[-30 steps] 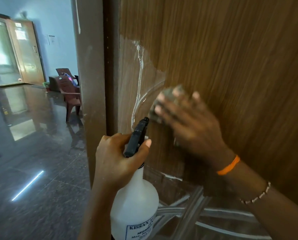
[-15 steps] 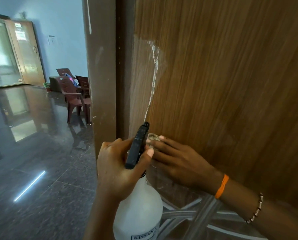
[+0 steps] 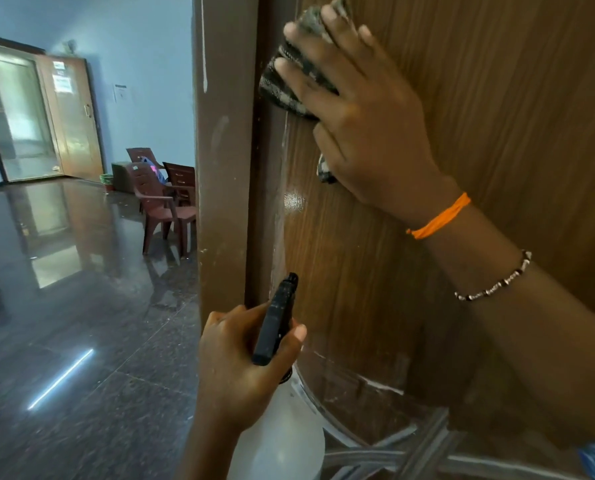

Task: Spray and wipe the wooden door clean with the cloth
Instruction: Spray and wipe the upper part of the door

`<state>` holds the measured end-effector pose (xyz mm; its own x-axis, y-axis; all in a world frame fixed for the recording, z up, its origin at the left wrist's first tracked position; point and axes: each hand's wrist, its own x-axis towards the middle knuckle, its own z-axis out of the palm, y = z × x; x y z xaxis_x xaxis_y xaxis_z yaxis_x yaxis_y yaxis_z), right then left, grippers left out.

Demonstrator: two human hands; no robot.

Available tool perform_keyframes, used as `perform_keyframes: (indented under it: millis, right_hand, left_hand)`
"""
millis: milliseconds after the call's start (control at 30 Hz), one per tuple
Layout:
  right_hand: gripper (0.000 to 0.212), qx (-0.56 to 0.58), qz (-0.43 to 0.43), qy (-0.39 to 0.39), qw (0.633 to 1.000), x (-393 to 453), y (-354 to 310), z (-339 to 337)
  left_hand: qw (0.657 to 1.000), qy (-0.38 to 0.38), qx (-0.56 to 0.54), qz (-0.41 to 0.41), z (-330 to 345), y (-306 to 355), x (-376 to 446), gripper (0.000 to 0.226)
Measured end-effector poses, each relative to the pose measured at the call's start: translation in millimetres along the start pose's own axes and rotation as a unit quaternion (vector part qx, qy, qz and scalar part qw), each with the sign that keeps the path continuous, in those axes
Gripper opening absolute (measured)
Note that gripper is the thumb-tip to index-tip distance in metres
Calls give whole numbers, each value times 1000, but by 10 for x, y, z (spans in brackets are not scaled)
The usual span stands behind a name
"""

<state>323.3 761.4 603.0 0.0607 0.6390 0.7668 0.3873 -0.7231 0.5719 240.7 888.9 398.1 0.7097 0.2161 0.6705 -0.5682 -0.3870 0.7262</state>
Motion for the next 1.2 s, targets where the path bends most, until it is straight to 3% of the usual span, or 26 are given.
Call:
perform_keyframes:
  millis: [133,367,500,600,733,867,967,1067,1200]
  right_hand:
    - [51,36,-91,-21,995,-317,-218,137]
    - [37,93,-236,-152,955,-1594,-960,462]
    - [42,94,-206,-134,965,-1461,-857,423]
    - [44,48,-103,-60,992,-982,-556,215]
    - [46,-21,-7,-11,1000,-633,-341,58]
    - [46,-7,-52,-16,998,-976,-666,268]
    - [48,59,-129,-86,986,-1569,-1086,474]
    - [45,62,-184,-124,973,-2178,-1479,639]
    - [44,65,-100,-105,987,-2460,-1845,756]
  left_hand:
    - [1000,16,8,0,-64,-69,-23,44]
    - [1000,24,-9,1,-202,-152,-56,37]
    - [1000,19,2,-11,-273,-179,-97,37]
    - [1000,13,14,-11,-288,-186,-130,41]
    - [1000,0,17,-9,-256,-167,-171,50]
    - [1000,-1,7,-7,-256,-206,-214,49]
    - [1000,6,5,-13,-274,-263,-262,51]
    - [1000,13,-14,-22,-285,-316,-344,38]
    - [999,13,-7,-32,-230,-420,-461,35]
